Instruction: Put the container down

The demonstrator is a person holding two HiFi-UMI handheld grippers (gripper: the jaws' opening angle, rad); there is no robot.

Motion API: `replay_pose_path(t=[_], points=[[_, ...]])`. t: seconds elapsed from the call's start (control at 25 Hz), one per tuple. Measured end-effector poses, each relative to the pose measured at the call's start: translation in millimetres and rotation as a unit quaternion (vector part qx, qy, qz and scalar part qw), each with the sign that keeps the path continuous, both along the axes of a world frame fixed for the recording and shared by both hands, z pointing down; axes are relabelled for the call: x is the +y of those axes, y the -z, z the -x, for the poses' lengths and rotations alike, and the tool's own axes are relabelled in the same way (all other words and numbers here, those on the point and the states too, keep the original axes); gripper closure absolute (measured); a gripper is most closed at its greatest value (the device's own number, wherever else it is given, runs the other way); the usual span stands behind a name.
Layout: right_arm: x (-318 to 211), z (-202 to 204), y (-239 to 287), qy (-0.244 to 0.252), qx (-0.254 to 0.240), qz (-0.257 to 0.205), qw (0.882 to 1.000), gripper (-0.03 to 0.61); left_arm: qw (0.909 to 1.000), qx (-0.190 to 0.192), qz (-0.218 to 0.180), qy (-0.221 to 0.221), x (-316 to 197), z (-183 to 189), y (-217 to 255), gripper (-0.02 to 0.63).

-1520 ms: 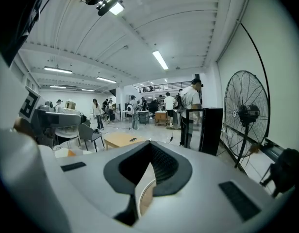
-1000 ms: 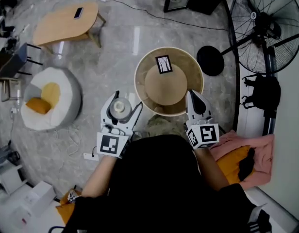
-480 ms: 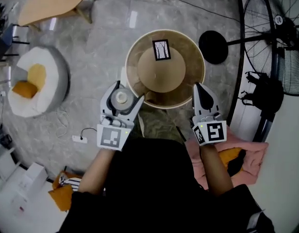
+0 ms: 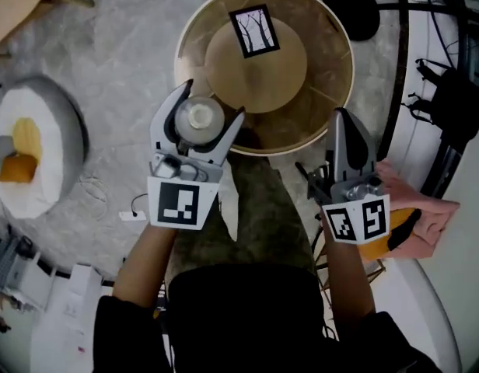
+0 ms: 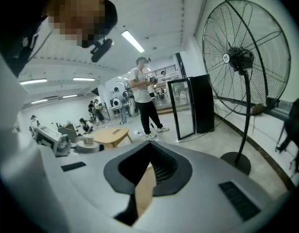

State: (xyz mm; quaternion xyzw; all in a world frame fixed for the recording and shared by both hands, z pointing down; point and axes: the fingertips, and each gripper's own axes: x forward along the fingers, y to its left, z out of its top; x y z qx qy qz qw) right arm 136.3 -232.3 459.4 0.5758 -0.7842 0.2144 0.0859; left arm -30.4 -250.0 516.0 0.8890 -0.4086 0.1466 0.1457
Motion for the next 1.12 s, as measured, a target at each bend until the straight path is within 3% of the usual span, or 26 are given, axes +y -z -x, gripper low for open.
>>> replay_pose_path(t=[0.2,0.48,0.6,0.72,0.84,1.12], points=[[-2,39,-61,0.053,0.000,-0.013,0.999,0.557,0.9996,-0.009,0.003,-0.027,-37,-7,-94,0.261],[-9,38,-142,0.022,0.018,0.011,1.000,0.557,0.9978,-0.010,-0.004,-0.065,-67,-28,-196,0.261],[-11,39,-169,0.020,0.018,0.016,1.000,0.557,0.9962,-0.027,-0.024,-0.079,-72,-38,-231,0.261],[-9,39,-192,0.022,0.020,0.029,0.999,0.557,0.9957,-0.031,-0.038,-0.078,-75,-49,-259,0.261],[-8,35,-205,0.021,0.025,0.038,0.999,0.557,0.9954,-0.023,-0.030,-0.088,-76,-62,-281,0.261],[-11,29,-217,0.020,0.009,0.049,0.999,0.557,0.9941,-0.044,-0.016,-0.098,-80,-78,-314,0.261]])
